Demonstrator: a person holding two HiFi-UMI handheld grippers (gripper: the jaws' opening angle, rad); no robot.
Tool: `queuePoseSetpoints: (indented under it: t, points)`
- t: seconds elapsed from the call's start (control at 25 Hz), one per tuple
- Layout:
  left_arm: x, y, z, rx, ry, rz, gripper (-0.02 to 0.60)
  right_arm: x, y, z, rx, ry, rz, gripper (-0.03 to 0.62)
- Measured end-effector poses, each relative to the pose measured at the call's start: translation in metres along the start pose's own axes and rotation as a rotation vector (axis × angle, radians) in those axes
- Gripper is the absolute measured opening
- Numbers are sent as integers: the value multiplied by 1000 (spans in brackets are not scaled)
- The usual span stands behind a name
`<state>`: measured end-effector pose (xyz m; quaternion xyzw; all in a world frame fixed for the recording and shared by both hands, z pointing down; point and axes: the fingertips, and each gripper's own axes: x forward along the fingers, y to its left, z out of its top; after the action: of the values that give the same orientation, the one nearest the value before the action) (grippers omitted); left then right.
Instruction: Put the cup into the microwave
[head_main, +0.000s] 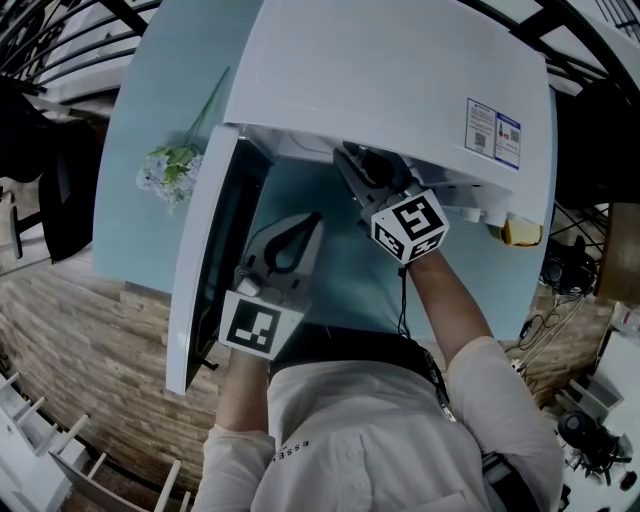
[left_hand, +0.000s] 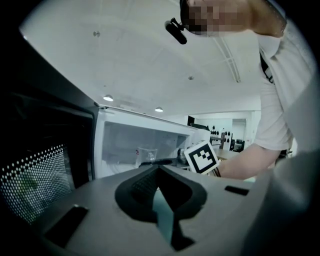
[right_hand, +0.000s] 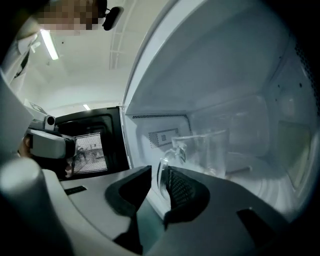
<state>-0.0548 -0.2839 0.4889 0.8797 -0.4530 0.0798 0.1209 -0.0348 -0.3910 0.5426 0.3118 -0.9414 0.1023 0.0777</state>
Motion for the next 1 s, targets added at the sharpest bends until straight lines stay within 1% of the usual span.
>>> queuePoseSetpoints:
  t: [0.04,0.08,0.16,0.32,0.52,0.76,0.92,0.96,1.0]
  points:
    - [0,-2,0,-2,1,-1,2,-1,2,0,-7,5,7,99]
    - [0,-4,0,-4,2,-3,2,-1,4,1,-11,8,12,122]
    - [0,-7,-1,-8,8,-11,2,-5,3,2,-4,2,4,138]
    - [1,-11,-1,-7,7,-27,2,-18,-5,2,9,-17,-46,138]
    - [0,-10,9,1,-16,-15,2,-36,-2,8,10,-25,-67,141]
    - [-6,-17,37,47,-49,-32,2,-71,7,42,88,-116,-116,140]
    - [-15,-26,65,72,-71,-42,2,-100,23,65,58,-125,-150,137]
    - [-19,-29,72,75,-77,-45,2,-109,29,72,48,-134,-159,114]
    - [-23,-31,79,79,-80,-46,2,-118,35,81,42,-148,-166,76]
